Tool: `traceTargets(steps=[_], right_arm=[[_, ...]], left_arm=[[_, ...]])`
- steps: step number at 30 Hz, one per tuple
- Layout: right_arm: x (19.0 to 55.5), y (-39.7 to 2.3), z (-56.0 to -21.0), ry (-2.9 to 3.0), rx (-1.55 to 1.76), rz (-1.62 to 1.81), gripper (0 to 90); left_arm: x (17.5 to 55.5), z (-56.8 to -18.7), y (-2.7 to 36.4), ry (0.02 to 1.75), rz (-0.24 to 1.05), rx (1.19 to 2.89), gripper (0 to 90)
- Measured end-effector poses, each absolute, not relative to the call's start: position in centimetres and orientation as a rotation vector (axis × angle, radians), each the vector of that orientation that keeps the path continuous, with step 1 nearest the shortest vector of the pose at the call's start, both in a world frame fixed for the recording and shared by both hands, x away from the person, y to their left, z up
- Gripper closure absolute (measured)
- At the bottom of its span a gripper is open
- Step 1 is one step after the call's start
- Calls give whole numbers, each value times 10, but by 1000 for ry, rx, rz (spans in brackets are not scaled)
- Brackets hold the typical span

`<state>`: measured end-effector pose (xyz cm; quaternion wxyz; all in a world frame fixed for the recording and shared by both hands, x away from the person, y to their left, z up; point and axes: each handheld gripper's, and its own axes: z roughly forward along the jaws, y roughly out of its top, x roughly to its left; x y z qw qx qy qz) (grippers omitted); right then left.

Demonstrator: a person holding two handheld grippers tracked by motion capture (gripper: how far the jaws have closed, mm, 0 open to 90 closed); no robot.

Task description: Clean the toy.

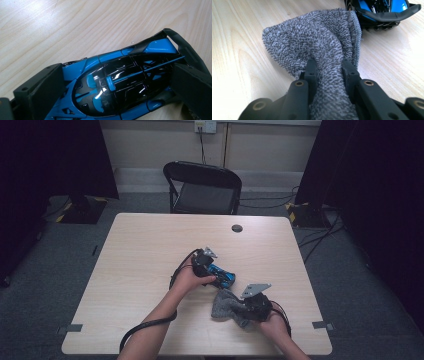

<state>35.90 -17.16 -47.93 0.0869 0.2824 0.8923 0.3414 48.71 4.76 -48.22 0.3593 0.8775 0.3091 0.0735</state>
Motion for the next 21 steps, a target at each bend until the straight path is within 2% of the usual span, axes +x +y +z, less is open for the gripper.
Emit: traceTargets(steps=[13,21], right_arm=[[369,-208,-463,2566,1013,1032,723],[392,-240,-457,2355,1189,929,720]], left_arm=[[487,-483,49,791,192,2257,0],[488,-482,48,794,190,2269,0]])
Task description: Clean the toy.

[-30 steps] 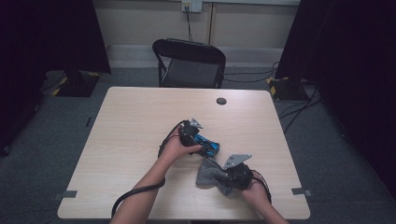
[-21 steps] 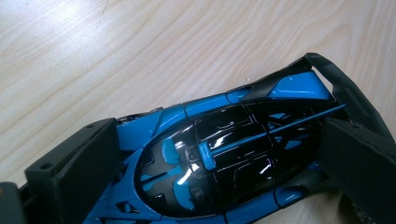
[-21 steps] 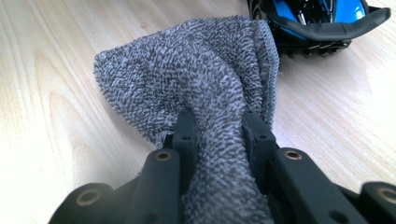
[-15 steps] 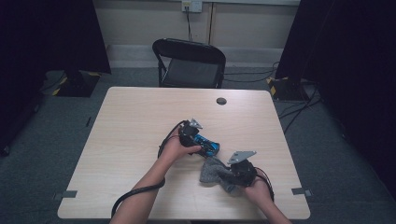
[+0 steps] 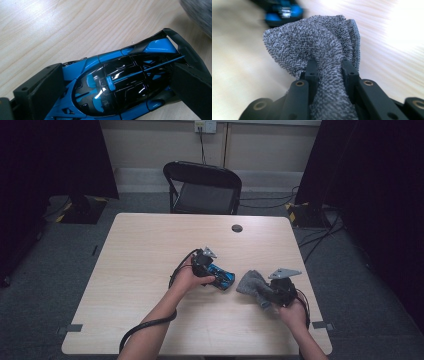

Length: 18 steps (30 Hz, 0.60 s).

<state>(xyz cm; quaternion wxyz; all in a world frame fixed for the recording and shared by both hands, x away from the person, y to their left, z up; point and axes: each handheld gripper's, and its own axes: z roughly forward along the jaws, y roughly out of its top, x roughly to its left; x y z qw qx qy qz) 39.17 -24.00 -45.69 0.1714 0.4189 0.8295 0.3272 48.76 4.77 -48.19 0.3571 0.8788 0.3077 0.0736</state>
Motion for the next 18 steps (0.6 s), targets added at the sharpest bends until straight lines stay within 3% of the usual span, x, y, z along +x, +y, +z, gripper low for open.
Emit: traceTargets(steps=[10,18], right_arm=[[435,-223,-472,2209,1248,702,717],[428,-200,-481,2309,1198,775,716]], left_arm=[[487,-481,47,792,190,2279,0],[486,-481,45,797,191,2277,0]])
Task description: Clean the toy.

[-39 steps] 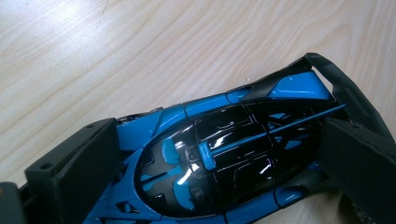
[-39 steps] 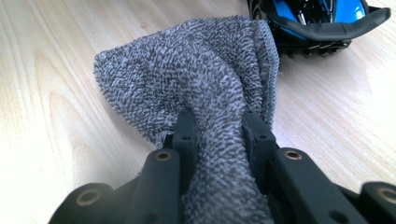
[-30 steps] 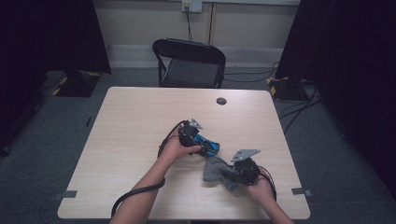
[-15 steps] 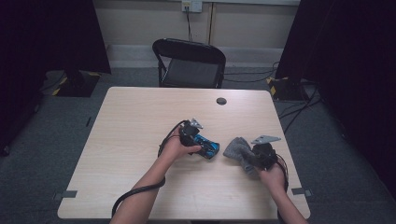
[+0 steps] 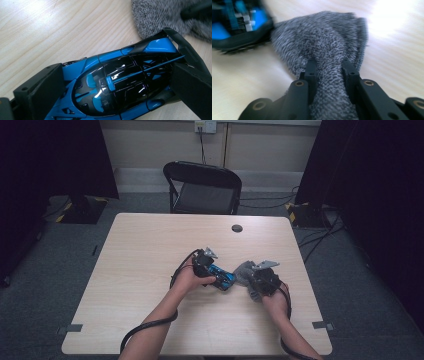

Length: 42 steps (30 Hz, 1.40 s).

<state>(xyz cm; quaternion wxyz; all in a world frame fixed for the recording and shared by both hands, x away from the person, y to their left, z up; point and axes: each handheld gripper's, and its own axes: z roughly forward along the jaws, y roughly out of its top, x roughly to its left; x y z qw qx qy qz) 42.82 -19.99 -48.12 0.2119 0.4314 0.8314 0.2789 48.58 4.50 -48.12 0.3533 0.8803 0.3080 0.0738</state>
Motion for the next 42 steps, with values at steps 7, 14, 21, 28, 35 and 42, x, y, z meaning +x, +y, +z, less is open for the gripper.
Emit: traceTargets(steps=[7,14,21,28,35,42], right_arm=[[408,-194,-477,2442,1129,839,723],[395,-178,-475,2530,1035,898,726],[390,-177,-475,2590,1031,968,727],[382,-182,-476,2637,983,1035,726],[377,-183,-477,2666,977,1077,726],[370,-181,-476,2691,941,1086,725]], left_arm=[[485,-481,44,796,196,2275,0],[485,-481,44,794,193,2279,0],[486,-481,44,796,191,2285,0],[485,-481,44,798,191,2279,0],[486,-481,44,796,194,2281,0],[486,-481,43,796,195,2283,0]])
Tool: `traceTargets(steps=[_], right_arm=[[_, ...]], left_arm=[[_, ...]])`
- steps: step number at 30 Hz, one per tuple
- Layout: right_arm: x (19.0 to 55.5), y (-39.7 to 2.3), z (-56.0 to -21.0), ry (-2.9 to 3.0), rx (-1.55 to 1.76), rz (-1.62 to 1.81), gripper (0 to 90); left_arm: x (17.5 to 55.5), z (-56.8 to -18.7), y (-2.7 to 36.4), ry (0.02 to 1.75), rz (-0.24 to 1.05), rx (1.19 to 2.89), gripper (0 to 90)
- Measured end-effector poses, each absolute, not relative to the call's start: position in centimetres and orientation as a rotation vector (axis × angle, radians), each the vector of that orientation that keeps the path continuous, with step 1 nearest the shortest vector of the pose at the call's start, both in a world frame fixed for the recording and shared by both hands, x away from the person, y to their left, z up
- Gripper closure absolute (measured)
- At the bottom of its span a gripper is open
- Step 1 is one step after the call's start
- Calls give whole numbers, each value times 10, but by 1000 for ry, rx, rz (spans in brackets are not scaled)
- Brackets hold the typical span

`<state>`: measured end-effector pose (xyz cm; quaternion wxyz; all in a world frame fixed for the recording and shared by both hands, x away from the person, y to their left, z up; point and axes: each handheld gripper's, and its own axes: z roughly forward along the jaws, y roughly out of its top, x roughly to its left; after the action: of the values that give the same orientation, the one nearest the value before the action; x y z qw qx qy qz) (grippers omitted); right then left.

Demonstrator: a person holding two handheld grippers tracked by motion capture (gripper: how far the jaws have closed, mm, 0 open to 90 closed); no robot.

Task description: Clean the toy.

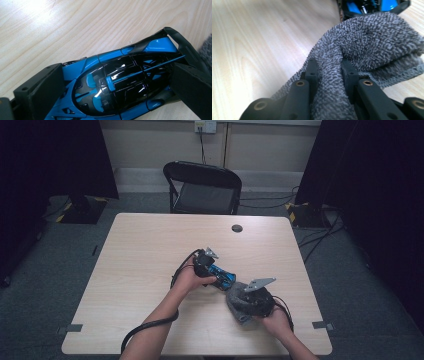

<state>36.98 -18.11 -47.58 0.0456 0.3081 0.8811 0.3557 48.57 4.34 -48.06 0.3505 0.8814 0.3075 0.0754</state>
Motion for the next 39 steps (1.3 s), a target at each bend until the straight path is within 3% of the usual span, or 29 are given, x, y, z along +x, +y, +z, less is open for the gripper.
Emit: traceTargets(steps=[17,39], right_arm=[[362,-188,-468,2718,898,1144,723],[383,-246,-445,2501,1110,1140,723]], left_arm=[[485,-480,43,797,198,2286,0],[484,-481,44,801,198,2279,0]])
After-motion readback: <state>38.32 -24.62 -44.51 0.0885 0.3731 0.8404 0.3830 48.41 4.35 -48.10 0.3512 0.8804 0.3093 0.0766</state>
